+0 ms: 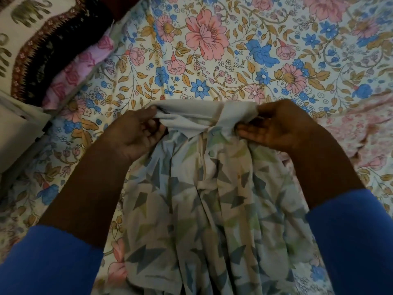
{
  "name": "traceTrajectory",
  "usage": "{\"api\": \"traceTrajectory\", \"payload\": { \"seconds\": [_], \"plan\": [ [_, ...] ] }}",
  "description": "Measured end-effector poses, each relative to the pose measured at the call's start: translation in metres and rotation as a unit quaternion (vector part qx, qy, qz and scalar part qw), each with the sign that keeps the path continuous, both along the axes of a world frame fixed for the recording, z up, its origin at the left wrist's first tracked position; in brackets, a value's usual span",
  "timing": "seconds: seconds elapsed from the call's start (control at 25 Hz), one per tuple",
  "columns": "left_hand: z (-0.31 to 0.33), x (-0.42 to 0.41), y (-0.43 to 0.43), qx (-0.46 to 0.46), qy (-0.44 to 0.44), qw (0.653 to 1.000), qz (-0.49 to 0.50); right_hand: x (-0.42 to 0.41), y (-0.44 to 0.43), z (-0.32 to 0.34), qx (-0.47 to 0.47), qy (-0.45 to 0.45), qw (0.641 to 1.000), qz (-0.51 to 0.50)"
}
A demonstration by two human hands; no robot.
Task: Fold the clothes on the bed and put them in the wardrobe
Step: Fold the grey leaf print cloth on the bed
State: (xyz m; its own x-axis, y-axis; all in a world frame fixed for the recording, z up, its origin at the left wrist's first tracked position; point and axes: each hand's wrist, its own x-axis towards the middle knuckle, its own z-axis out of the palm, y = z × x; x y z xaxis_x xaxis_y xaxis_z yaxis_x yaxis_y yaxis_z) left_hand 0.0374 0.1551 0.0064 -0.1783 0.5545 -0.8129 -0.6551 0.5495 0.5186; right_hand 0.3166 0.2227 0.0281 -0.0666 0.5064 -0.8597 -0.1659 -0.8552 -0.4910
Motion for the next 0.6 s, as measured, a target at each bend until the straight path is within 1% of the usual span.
{"api": "traceTrajectory", "payload": {
  "seconds": [0.04, 0.08, 0.12, 0.2, 0.24, 0.32, 0.4, 0.52, 0.56, 0.6],
  "plan": [
    [0.001, -0.004, -0.008, 0.011, -0.04, 0.999, 0.005, 0.005, -0.007, 0.001, -0.034, 0.07, 0.996, -0.05],
    [0.004, -0.005, -0.017, 0.018, -0.066, 0.998, -0.005, 0.006, -0.014, -0.001, -0.052, 0.109, 0.99, -0.079],
    [0.006, -0.005, -0.024, 0.021, -0.084, 0.996, -0.024, 0.003, -0.02, 0.0, -0.055, 0.129, 0.986, -0.087],
    [0.011, -0.002, -0.036, 0.027, -0.116, 0.991, -0.061, -0.003, -0.034, 0.002, -0.039, 0.148, 0.986, -0.063],
    [0.013, -0.001, -0.041, 0.028, -0.126, 0.99, -0.063, -0.006, -0.042, 0.005, -0.022, 0.159, 0.986, -0.042],
    [0.015, 0.002, -0.048, 0.033, -0.144, 0.988, -0.032, -0.008, -0.053, 0.009, 0.012, 0.167, 0.986, -0.018],
    [0.017, 0.007, -0.052, 0.041, -0.147, 0.988, 0.013, -0.007, -0.062, 0.008, 0.016, 0.175, 0.983, -0.06],
    [0.015, 0.015, -0.057, 0.029, -0.119, 0.991, 0.045, -0.007, -0.073, 0.004, -0.022, 0.174, 0.974, -0.144],
    [0.016, 0.017, -0.058, 0.024, -0.116, 0.991, 0.055, -0.008, -0.077, 0.004, -0.033, 0.187, 0.967, -0.17],
    [0.015, 0.019, -0.059, 0.019, -0.111, 0.992, 0.063, -0.012, -0.081, 0.004, -0.033, 0.198, 0.964, -0.176]
  ]
}}
